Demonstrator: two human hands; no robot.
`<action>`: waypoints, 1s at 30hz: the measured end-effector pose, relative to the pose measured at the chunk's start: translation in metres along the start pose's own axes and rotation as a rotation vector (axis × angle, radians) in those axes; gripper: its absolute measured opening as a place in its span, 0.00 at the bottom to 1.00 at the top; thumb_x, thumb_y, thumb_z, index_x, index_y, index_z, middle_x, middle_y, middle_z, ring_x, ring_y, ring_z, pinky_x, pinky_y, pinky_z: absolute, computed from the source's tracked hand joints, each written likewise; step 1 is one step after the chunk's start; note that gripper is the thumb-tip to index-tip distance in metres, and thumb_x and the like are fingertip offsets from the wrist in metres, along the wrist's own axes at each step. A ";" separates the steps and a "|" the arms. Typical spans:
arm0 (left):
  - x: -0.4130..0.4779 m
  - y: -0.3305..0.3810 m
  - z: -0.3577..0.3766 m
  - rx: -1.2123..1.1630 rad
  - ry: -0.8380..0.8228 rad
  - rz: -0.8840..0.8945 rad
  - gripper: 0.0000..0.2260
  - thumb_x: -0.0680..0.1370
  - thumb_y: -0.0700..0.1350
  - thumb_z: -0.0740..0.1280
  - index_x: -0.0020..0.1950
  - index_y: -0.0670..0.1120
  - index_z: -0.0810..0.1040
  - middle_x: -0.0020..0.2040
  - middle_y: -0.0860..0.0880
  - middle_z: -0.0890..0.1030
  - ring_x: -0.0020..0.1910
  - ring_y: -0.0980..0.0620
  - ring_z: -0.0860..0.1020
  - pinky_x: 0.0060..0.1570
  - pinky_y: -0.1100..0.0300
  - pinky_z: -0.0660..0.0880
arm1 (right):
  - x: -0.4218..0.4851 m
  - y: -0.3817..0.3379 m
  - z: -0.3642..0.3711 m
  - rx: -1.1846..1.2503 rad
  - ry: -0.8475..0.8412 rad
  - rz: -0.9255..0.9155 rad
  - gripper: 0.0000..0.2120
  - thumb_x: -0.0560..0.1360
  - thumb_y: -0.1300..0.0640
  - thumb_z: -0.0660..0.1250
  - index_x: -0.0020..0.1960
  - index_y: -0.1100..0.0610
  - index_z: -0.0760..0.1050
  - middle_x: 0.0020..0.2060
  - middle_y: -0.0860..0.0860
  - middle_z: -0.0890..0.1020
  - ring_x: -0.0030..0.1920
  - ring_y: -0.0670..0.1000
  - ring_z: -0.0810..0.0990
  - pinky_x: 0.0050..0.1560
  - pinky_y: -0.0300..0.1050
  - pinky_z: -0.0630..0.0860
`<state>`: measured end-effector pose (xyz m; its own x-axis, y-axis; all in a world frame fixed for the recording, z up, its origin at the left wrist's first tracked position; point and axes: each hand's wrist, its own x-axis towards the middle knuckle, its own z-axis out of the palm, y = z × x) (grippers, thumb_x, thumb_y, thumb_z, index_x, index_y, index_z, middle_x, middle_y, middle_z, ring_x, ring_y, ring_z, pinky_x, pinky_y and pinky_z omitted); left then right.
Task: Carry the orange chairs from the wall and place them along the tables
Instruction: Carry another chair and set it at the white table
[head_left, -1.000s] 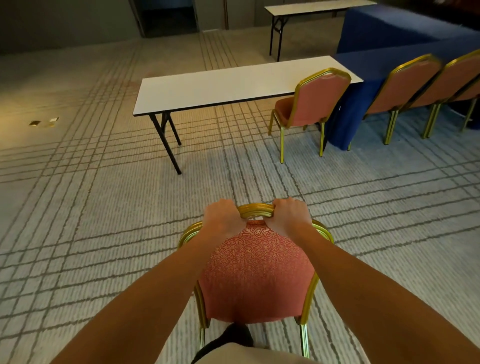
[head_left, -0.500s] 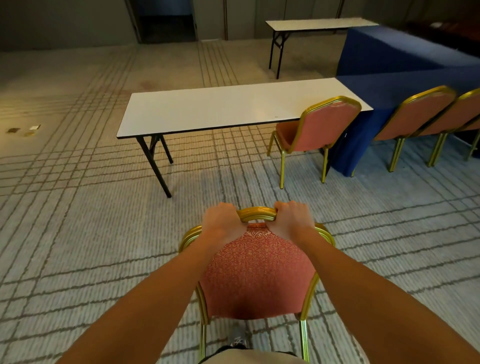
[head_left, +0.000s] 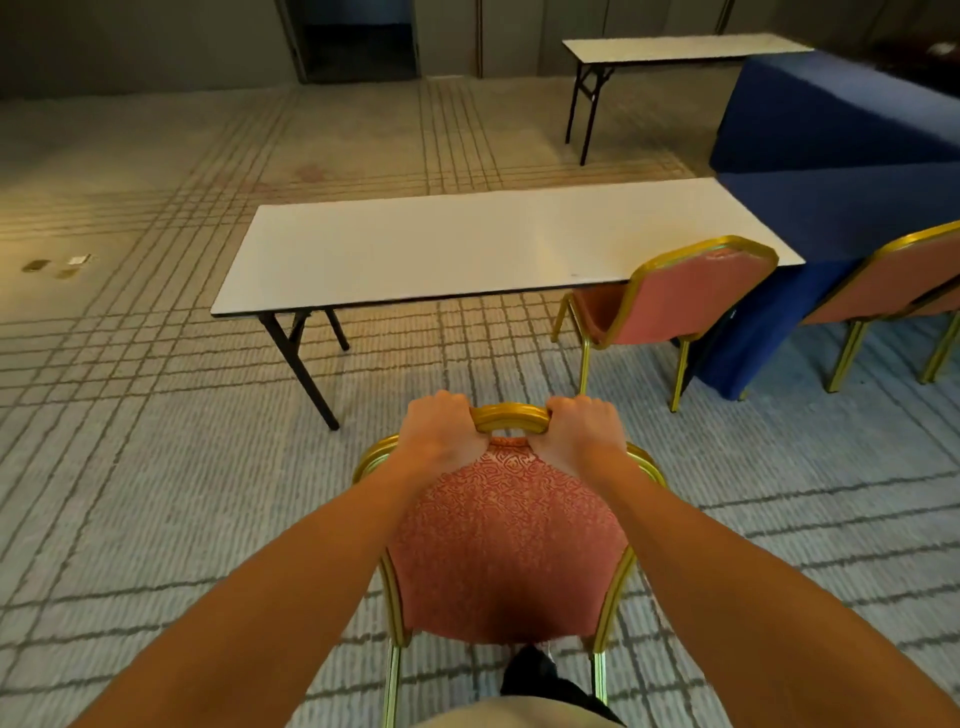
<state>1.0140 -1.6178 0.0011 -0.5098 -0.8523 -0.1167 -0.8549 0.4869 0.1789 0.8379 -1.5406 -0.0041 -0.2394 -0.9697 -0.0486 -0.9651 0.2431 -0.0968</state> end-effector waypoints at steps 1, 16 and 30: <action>0.011 0.002 -0.001 -0.006 -0.004 -0.006 0.17 0.75 0.57 0.66 0.32 0.49 0.70 0.30 0.50 0.73 0.34 0.45 0.79 0.37 0.51 0.79 | 0.014 0.005 0.001 0.000 -0.006 -0.008 0.18 0.78 0.38 0.60 0.43 0.52 0.71 0.36 0.50 0.77 0.42 0.57 0.81 0.39 0.47 0.68; 0.242 -0.010 -0.018 -0.055 -0.011 -0.088 0.16 0.76 0.59 0.67 0.40 0.47 0.81 0.36 0.48 0.78 0.41 0.44 0.82 0.41 0.53 0.78 | 0.251 0.059 -0.015 -0.063 -0.066 -0.098 0.17 0.78 0.38 0.61 0.47 0.52 0.70 0.45 0.54 0.83 0.48 0.58 0.82 0.43 0.48 0.69; 0.445 -0.030 -0.039 -0.033 -0.047 -0.043 0.15 0.74 0.59 0.68 0.43 0.47 0.82 0.40 0.47 0.82 0.43 0.43 0.82 0.43 0.54 0.75 | 0.441 0.095 -0.021 -0.078 -0.046 -0.018 0.23 0.77 0.34 0.60 0.54 0.52 0.76 0.47 0.51 0.84 0.49 0.57 0.83 0.48 0.48 0.73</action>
<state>0.8164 -2.0193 -0.0182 -0.4775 -0.8620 -0.1701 -0.8728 0.4431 0.2047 0.6383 -1.9458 -0.0143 -0.2188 -0.9713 -0.0936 -0.9749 0.2216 -0.0205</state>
